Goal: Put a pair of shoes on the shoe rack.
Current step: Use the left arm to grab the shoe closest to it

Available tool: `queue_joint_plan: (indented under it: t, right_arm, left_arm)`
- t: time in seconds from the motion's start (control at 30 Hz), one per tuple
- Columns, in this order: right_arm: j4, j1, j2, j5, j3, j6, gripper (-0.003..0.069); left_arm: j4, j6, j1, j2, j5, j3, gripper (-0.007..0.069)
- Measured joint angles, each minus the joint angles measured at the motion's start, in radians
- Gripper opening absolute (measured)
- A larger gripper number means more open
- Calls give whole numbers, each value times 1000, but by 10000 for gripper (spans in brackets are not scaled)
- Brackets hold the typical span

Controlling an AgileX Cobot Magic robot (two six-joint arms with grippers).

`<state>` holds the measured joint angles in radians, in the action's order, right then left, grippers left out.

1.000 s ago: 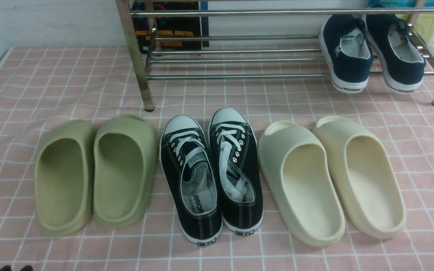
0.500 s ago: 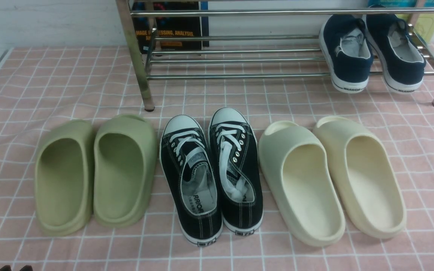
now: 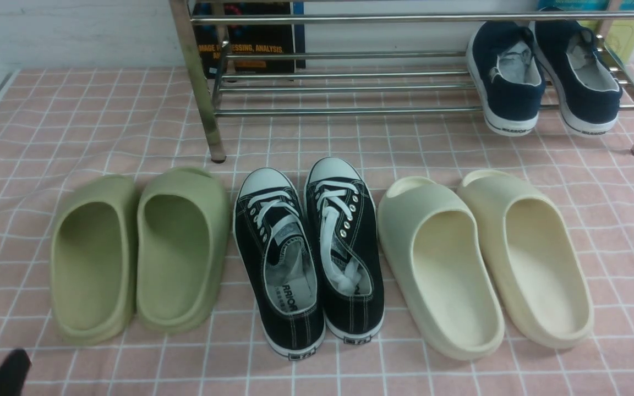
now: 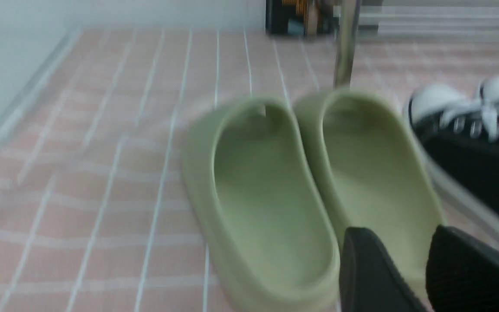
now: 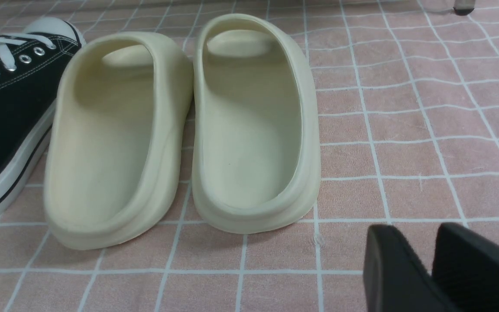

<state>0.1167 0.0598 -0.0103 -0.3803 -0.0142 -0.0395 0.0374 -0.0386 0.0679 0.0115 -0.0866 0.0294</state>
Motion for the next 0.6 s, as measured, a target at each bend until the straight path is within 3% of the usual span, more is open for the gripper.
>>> queue_joint_plan:
  t: [0.33, 0.53, 0.6]
  right_arm:
    - [0, 0, 0, 0, 0, 0, 188]
    - [0, 0, 0, 0, 0, 0, 196]
    - [0, 0, 0, 0, 0, 0, 198]
  left_arm:
    - [0, 14, 0, 0, 624, 0, 241]
    - [3, 254, 0, 1, 976, 0, 241]
    - [4, 334, 0, 2, 1020, -7, 241]
